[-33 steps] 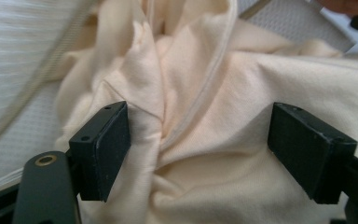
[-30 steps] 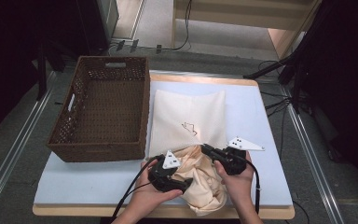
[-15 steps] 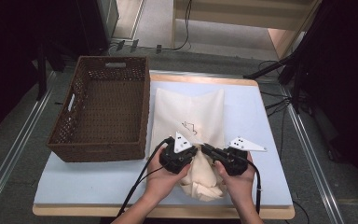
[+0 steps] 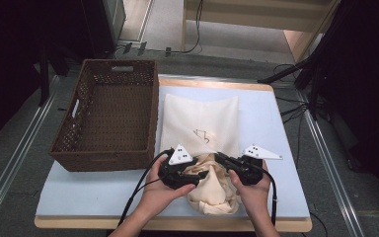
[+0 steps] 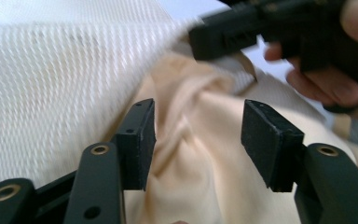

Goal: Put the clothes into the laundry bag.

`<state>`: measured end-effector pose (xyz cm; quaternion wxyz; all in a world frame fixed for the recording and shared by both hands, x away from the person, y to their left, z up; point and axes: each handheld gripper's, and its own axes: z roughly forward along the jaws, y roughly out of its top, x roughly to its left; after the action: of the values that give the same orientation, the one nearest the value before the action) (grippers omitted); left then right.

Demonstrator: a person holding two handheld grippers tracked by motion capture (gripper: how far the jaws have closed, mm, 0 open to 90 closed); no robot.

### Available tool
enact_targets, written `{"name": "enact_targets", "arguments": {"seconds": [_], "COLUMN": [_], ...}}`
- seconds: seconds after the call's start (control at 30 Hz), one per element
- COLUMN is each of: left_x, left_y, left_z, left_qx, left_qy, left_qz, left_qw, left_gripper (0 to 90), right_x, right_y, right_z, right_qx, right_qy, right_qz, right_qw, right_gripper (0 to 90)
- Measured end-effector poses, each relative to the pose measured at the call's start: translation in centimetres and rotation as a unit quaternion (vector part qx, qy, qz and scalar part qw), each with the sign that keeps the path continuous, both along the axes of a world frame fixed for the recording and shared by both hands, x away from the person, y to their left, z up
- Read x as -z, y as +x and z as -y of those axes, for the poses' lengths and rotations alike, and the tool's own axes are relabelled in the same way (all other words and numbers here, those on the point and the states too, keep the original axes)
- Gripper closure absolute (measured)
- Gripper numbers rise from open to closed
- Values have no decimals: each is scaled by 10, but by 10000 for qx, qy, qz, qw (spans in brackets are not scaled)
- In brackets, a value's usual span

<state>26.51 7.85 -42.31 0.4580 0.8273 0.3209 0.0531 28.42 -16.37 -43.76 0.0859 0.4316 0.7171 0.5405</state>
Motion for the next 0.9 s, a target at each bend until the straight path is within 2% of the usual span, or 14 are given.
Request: {"name": "enact_targets", "arguments": {"seconds": [0.13,0.2,0.27,0.3,0.37,0.43,0.47,0.5,0.57,0.67,0.73,0.83,0.87,0.9], "left_x": [8,15,29,35,34,28,25,22,12,-1,-4,10,21,29], "left_y": [-11,-15,-13,-12,-12,-12,-12,-11,-6,6,10,16,21,25], "left_z": [5,17,30,34,36,37,39,39,32,19,19,30,35,37], "left_qx": [437,641,679,635,576,608,609,585,460,-121,-334,-664,-744,-712], "left_qy": [-170,110,715,769,805,797,862,801,427,-153,-65,451,675,718], "left_qz": [-193,-264,-352,-328,-191,-160,-94,-107,-181,-178,22,320,277,139], "left_qw": [9987,9975,9945,9945,9949,9948,9944,9950,9979,9997,9994,9963,9946,9948], "left_gripper": [361,311,257,259,375,688,772,791,800,802,803,798,793,774], "right_x": [1,2,2,2,2,1,1,1,-1,-4,-8,-9,-8,-7], "right_y": [1,1,1,1,0,-1,-1,-2,-2,-3,-4,-4,-3,-3], "right_z": [0,0,-1,-1,-2,-3,-3,-3,-2,1,4,5,5,4], "right_qx": [-3,-4,-5,-14,-37,-46,-48,-49,-51,-16,31,73,53,23], "right_qy": [-15,-19,-28,-27,-51,-44,-35,-31,-41,8,70,49,65,55], "right_qz": [5,0,-25,-48,-34,-37,-11,-12,9,52,99,120,104,85], "right_qw": [10000,10000,10000,10000,10000,10000,10000,10000,10000,10000,9999,9999,9999,9999], "right_gripper": [882,881,882,881,881,881,882,882,882,882,883,884,883,883]}}
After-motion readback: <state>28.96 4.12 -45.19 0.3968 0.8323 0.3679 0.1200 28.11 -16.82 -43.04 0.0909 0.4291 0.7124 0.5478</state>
